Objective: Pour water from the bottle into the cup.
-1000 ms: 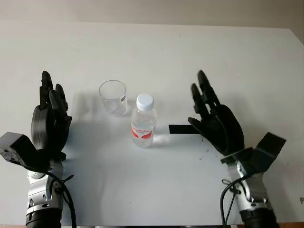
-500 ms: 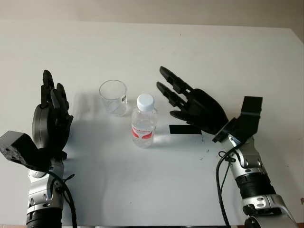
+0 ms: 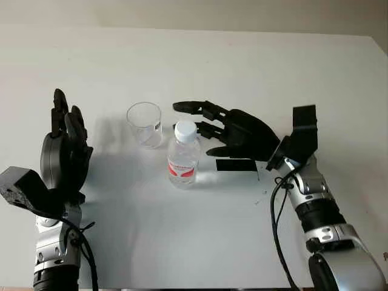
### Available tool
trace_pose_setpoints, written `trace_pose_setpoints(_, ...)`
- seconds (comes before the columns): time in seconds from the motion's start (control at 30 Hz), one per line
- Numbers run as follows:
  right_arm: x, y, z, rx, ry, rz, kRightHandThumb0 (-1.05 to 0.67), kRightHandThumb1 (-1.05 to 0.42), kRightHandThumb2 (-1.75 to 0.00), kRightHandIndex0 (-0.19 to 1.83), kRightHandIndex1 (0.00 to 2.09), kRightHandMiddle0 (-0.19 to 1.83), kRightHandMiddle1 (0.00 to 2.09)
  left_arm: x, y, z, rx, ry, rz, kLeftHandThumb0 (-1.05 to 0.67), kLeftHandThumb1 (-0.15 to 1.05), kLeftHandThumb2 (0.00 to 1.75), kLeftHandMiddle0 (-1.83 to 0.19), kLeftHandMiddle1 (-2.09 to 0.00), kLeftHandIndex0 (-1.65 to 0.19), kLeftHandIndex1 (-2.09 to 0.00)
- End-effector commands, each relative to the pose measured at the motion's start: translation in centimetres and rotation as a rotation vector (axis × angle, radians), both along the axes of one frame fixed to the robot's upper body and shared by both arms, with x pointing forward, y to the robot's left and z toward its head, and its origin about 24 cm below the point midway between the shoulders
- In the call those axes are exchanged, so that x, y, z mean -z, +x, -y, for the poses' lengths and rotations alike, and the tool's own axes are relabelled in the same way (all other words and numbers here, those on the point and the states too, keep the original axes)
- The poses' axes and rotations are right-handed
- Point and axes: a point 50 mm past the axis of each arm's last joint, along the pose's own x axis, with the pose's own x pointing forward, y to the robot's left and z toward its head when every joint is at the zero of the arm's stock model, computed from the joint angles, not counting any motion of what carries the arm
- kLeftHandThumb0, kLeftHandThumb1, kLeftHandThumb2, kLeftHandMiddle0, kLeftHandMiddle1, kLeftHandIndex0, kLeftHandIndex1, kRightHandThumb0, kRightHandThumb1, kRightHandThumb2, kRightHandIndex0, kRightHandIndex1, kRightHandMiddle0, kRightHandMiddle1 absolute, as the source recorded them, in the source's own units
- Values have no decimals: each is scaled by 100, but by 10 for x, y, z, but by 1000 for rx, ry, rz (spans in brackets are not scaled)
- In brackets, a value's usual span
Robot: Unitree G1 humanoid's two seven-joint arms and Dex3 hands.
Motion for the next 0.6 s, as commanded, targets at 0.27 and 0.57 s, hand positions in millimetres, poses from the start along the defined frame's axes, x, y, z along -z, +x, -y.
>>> trace_pose_setpoints(0.27,-13,11,6,-140,-126,-53,-80,-74,-4,0,104,-13,119,-4,-2,-1,-2,12,12,-78,105,71,19,-5,19,0)
trace_pose_setpoints(0.57,-6,11,3,-189,-125,-108,-79,-73,-6,-1,102,-15,118,-4,-2,2,-7,18,8,-78,105,72,19,-5,19,0)
